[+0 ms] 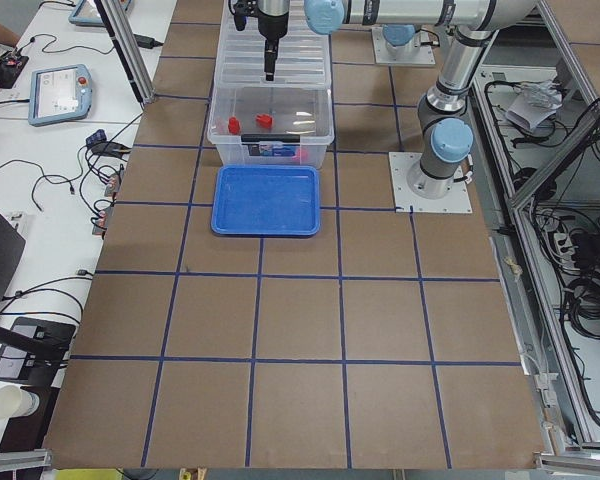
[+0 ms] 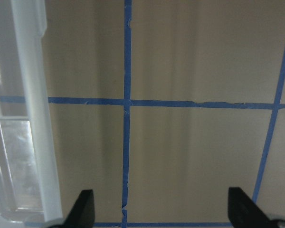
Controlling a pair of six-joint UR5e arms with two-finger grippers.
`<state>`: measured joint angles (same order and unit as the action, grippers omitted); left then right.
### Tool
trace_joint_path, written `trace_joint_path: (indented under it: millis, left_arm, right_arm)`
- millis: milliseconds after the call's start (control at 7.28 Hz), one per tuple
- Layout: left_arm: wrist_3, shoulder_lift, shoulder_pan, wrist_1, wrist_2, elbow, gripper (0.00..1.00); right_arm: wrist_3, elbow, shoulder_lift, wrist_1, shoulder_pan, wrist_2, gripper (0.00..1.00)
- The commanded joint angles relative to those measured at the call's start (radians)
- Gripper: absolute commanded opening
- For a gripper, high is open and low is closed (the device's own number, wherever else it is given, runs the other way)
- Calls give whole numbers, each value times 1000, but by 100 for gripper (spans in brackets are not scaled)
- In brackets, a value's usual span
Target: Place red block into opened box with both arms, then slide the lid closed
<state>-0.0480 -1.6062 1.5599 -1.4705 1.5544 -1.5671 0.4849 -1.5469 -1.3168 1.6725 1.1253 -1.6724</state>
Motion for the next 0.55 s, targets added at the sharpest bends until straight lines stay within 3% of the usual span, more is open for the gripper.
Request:
trace_joint_path:
  millis: [0, 412]
  left_arm:
    - [0, -23, 5, -14, 0, -14, 100]
    - [0, -26, 5, -19, 1, -18, 100]
  right_arm:
    - [4, -51, 4, 39, -2, 2, 100]
    - [-8, -64, -2, 41, 8, 8, 100]
